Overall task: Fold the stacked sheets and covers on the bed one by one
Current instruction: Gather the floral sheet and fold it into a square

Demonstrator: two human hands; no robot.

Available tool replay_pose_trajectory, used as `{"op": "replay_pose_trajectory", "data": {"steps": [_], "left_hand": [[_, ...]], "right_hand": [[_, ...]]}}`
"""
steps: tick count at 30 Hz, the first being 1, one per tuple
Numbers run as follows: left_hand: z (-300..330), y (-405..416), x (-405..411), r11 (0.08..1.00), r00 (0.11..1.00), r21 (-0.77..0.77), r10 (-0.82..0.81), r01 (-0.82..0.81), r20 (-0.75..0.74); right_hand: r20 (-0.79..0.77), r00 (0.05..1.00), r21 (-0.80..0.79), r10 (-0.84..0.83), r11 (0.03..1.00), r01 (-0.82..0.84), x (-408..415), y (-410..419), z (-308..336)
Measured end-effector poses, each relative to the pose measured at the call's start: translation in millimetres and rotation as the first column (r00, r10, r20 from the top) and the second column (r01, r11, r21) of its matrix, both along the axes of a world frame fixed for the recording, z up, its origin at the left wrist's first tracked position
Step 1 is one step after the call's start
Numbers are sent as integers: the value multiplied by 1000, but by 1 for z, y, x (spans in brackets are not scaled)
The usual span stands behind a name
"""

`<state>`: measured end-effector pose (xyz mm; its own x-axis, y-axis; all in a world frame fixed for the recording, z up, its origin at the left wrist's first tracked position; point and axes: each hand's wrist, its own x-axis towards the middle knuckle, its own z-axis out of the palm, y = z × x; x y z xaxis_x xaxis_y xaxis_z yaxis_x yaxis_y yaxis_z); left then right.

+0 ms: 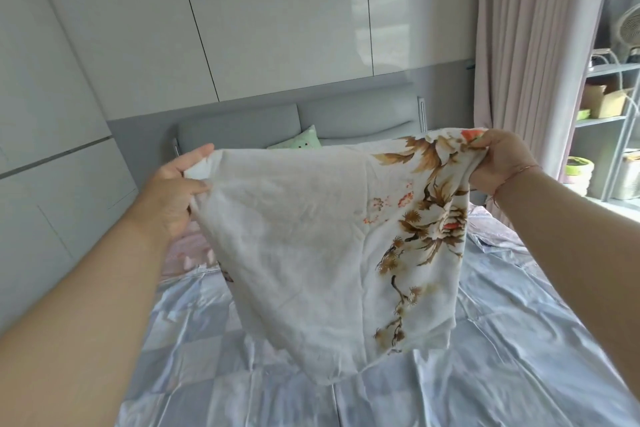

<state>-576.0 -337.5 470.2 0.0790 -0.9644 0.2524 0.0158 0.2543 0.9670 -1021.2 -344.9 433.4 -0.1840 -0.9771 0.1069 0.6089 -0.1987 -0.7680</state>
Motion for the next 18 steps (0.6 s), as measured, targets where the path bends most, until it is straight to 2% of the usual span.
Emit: {"op": "replay_pose_trajectory", "data": {"steps": [2,5,10,16,18], "left_hand": [[8,-4,-2,999,998,-49,10,-7,59],[15,-6,-3,996,999,-86,-11,15,48],[19,-7,-1,998,997,-19,51,-52,-62],[15,-10,-4,989,984,0,147,-148,102],[11,-9,-3,987,982,27,152,-156,107]], "right_hand": [[3,999,-14,-44,999,44,-4,-4,1],[-50,991,-5,-127,992,127,-7,-11,3],[-69,979,-5,-191,982,191,-2,-15,2],[-104,976,77,-193,977,201,0,-21,-3],[-119,977,109,-178,975,191,5,-19,-6]]}}
